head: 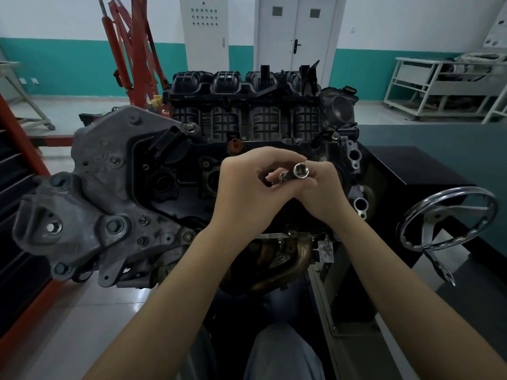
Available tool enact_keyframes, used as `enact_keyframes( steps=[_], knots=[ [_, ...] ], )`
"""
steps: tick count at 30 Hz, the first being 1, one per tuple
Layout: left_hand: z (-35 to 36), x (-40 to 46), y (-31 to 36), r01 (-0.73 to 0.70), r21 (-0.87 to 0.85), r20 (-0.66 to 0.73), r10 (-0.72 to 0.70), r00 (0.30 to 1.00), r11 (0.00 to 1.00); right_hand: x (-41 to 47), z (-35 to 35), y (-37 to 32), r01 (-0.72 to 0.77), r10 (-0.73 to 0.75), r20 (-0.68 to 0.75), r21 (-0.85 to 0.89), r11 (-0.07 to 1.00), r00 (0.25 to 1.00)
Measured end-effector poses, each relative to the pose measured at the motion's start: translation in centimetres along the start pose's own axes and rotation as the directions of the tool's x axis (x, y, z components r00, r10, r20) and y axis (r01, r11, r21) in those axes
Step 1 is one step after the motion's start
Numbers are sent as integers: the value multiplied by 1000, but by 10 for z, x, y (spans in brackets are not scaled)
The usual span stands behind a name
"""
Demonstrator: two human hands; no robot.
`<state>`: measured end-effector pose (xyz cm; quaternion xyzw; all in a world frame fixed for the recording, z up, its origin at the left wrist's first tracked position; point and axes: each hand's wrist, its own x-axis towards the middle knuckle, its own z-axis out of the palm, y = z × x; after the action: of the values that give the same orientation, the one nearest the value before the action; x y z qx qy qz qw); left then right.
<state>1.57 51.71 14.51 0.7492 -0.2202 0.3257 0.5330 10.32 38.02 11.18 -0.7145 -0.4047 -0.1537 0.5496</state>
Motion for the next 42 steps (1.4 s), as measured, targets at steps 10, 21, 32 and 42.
enact_keyframes(
  steps=[10, 21, 32, 42],
  knots=[
    [-1, 0, 3, 47, -82, 78, -41, 996, 996, 1, 0, 1, -15, 15, 1, 0, 1000, 1000],
    [0, 1, 0, 32, -173, 107, -13, 994, 984, -1, 0, -3, -21, 21, -14, 18, 1000, 1000],
    [-2, 0, -1, 29, -159, 136, -7, 991, 987, -1, 0, 3, -6, 7, 9, -37, 999, 1000],
    [-3, -2, 3, 26, -148, 134, -6, 991, 989, -1, 1, -3, 1, 2, 39, -69, 998, 999]
  ],
)
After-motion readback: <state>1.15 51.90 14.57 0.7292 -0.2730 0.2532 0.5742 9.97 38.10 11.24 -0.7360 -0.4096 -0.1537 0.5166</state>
